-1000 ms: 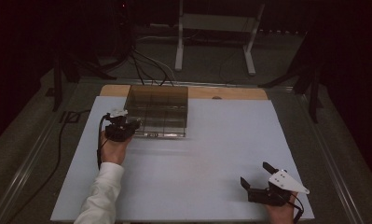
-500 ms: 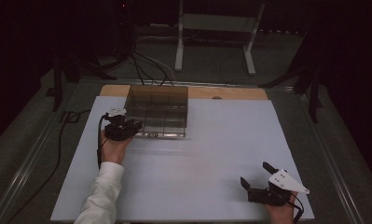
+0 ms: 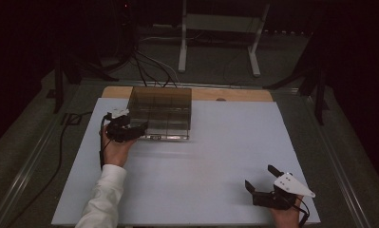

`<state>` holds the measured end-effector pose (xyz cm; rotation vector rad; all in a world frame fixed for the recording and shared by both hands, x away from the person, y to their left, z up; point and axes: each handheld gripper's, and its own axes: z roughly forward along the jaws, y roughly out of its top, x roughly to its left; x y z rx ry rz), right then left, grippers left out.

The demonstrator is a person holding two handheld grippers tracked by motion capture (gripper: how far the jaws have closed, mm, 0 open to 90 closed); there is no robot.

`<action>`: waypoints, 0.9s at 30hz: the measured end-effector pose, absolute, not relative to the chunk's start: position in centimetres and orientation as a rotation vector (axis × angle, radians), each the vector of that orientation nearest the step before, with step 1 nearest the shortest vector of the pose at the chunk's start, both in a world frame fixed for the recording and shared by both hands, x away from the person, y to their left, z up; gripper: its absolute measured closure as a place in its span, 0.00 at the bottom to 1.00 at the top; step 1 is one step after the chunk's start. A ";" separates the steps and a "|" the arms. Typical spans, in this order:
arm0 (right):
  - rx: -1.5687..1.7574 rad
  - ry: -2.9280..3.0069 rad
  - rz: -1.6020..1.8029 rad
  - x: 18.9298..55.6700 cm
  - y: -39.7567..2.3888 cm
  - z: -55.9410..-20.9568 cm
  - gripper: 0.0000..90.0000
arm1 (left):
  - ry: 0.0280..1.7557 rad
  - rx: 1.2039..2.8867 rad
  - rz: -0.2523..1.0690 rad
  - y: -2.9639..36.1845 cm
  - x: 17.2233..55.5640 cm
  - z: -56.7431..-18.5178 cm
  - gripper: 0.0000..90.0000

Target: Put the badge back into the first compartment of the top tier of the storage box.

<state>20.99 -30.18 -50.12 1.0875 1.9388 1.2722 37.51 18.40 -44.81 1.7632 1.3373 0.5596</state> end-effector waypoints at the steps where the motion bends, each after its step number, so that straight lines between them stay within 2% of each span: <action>1: 1.088 1.939 1.272 21.0 -30.2 -50.1 0.00 | 1.336 1.756 0.565 18.4 37.5 -44.8 0.19; 4: 1.087 1.940 1.272 21.0 -30.1 -50.1 0.00 | 1.338 1.747 0.573 18.5 37.4 -44.6 0.16; 9: 1.089 1.940 1.272 21.0 -30.1 -50.2 0.00 | 1.314 1.732 0.577 18.7 37.2 -44.3 0.03; 11: 1.087 1.941 1.271 21.0 -30.1 -50.2 0.00 | 1.312 1.727 0.597 18.8 37.2 -44.2 0.01; 27: 1.088 1.941 1.271 21.0 -30.1 -50.1 0.00 | 1.239 1.766 0.601 18.2 36.6 -43.4 0.01</action>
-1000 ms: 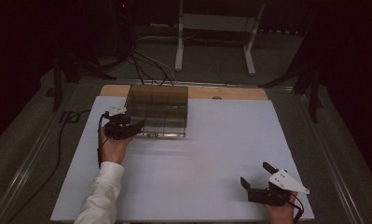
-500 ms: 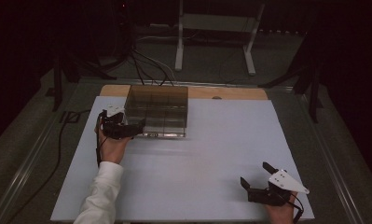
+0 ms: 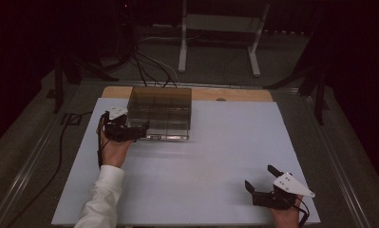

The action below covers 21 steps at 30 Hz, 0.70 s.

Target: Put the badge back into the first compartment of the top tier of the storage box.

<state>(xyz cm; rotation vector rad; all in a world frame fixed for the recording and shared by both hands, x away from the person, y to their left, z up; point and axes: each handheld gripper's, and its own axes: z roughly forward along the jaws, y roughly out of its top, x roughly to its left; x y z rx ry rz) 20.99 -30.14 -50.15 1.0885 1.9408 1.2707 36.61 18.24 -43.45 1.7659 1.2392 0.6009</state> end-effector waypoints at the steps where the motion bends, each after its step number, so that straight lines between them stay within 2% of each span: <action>1: 1.088 1.940 1.271 21.0 -30.2 -50.1 0.00 | 1.232 1.768 0.600 18.2 36.6 -43.4 0.01; 21: 1.088 1.939 1.271 21.0 -30.2 -50.1 0.00 | 1.147 1.809 0.576 17.2 35.7 -42.9 0.01</action>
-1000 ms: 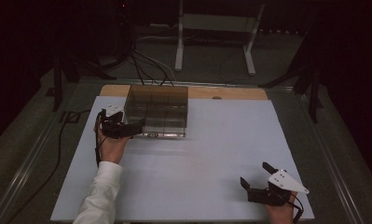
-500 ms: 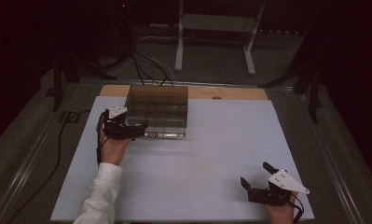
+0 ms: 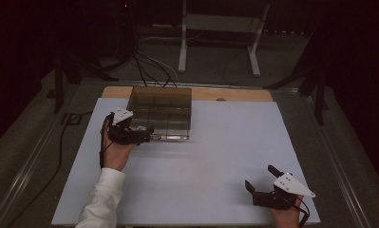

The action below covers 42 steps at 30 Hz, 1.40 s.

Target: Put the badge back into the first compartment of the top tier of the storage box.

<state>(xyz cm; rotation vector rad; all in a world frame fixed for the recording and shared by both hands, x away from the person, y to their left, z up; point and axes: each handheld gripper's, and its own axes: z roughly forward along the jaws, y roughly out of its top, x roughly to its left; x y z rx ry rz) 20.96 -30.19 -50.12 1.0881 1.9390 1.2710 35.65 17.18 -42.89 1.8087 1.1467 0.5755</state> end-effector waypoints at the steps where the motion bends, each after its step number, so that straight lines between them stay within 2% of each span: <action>1: 1.088 1.939 1.271 21.0 -30.2 -50.1 0.00 | 1.143 1.813 0.568 17.1 35.6 -42.9 0.01; 12: 1.087 1.940 1.271 20.9 -30.2 -50.1 0.00 | 1.116 1.838 0.503 16.4 35.5 -43.0 0.01; 42: 1.086 1.943 1.270 21.0 -30.1 -50.2 0.00 | 1.030 1.837 0.432 14.7 34.8 -44.0 0.01</action>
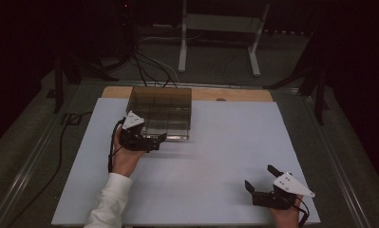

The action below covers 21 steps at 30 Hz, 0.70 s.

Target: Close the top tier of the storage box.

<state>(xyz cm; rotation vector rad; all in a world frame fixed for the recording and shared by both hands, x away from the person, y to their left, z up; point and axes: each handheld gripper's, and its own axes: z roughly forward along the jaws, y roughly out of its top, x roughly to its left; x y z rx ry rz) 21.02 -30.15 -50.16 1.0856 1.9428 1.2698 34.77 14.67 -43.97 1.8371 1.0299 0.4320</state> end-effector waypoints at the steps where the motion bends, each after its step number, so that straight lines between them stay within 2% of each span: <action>1: 1.086 1.943 1.270 21.0 -30.1 -50.2 0.00 | 1.029 1.838 0.430 14.6 34.7 -44.1 0.01; 12: 1.088 1.939 1.272 21.0 -30.2 -50.1 0.00 | 1.043 1.862 0.442 14.4 34.3 -44.3 0.09; 14: 1.088 1.940 1.271 21.0 -30.2 -50.1 0.00 | 1.060 1.863 0.474 14.4 34.2 -44.3 0.18; 16: 1.087 1.938 1.272 21.0 -30.2 -50.1 0.00 | 1.065 1.865 0.477 14.4 34.1 -44.4 0.20; 21: 1.084 1.940 1.270 21.0 -30.2 -50.1 0.00 | 1.040 1.852 0.466 14.6 33.8 -44.4 0.53</action>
